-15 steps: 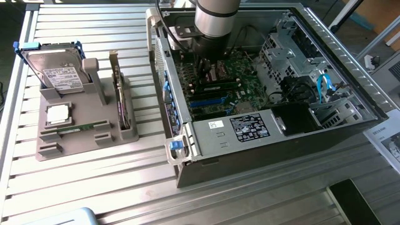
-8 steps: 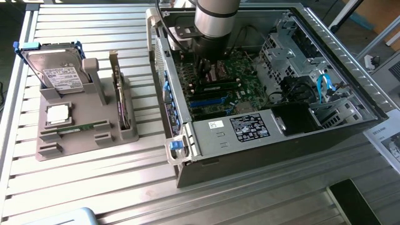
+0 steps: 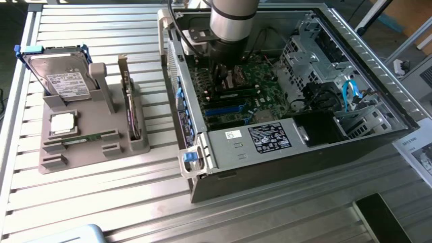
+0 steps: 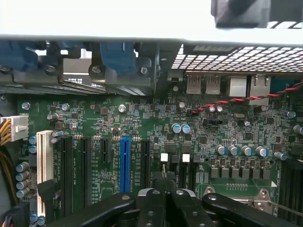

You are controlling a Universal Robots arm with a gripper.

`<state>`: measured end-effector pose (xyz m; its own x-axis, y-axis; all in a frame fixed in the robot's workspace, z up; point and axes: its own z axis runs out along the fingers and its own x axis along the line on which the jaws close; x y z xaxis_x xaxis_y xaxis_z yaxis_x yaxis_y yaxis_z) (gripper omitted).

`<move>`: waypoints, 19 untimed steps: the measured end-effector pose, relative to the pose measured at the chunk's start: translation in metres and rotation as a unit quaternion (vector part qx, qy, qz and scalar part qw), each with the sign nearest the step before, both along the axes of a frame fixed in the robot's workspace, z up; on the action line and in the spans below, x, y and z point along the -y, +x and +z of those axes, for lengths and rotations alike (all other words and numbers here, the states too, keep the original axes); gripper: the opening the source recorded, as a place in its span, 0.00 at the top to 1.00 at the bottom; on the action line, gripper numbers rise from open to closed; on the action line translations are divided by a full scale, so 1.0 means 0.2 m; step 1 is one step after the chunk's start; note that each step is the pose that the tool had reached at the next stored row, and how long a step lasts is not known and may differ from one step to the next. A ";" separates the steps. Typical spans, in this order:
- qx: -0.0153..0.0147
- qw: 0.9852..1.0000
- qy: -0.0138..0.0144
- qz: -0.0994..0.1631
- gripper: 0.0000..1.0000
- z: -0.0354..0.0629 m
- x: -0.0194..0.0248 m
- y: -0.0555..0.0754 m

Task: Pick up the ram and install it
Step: 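Press down the ram until it locks into place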

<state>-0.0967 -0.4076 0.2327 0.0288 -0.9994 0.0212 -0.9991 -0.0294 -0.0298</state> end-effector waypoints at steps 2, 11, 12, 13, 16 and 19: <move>0.001 1.000 0.000 0.000 0.89 -0.003 0.000 0.00; 0.003 1.000 0.000 0.000 0.89 -0.013 0.000 0.00; 0.003 1.000 0.000 0.000 0.89 -0.013 0.000 0.00; 0.003 1.000 0.000 0.000 0.89 -0.012 0.000 0.00; 0.002 1.000 0.000 0.000 0.89 0.005 0.000 0.00; -0.001 1.000 0.000 0.000 0.89 0.052 0.000 0.00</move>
